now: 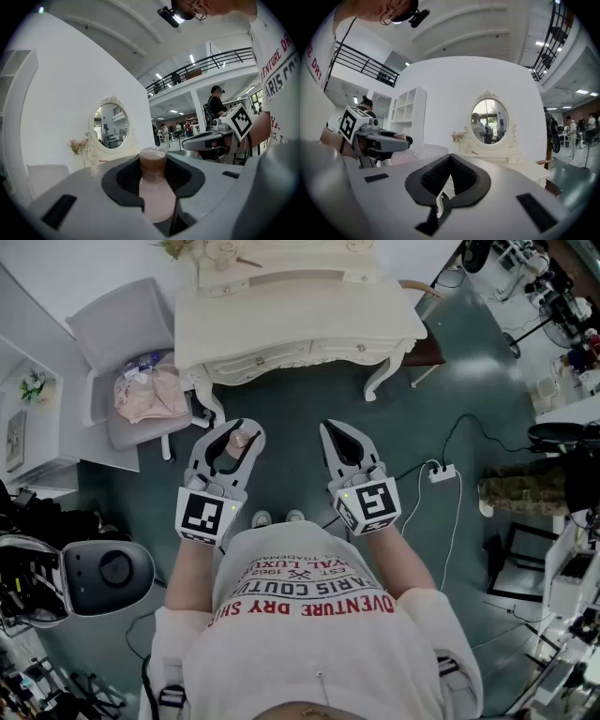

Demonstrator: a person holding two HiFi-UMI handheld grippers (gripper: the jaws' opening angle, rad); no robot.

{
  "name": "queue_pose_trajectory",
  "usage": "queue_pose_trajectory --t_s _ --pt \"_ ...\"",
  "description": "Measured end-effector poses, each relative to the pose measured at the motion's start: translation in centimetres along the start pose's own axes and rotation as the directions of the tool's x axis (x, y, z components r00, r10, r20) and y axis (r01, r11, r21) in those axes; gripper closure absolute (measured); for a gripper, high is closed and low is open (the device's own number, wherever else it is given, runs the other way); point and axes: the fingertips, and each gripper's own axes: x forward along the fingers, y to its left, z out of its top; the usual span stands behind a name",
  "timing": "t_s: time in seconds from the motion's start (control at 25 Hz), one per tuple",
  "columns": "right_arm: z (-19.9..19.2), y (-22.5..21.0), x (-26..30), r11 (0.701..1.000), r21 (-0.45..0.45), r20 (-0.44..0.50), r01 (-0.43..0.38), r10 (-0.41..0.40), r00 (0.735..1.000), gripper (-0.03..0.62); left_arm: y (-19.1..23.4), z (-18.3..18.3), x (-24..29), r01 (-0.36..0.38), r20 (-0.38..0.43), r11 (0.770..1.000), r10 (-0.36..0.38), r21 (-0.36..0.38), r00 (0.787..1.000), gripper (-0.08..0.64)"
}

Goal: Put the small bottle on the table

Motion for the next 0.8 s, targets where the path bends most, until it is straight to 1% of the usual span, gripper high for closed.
queue_pose_trajectory --t_s 0.32,0.56,0.8 --pt "-0.5 -1.5 -1.3 1.000 -0.001 -0.008 0.000 0.000 1.000 0.594 -1.6 0.2 0.9 -0.005 -0.001 1.000 0.005 -0.001 1.000 0.423" --pt "-0.7 -2.7 -1.3 0.999 0.038 0.018 0.004 -0.005 1.000 0.594 -2.0 -0.3 1.9 -0.003 -0.007 1.000 0.003 -0.006 1.000 0.423" --pt "-1.5 -4.0 -0.8 0.999 0.036 0.007 -0.007 0.007 1.000 0.594 -1.8 -0.8 3.1 -0.021 -0.012 1.000 0.021 -0.016 1.000 0.423"
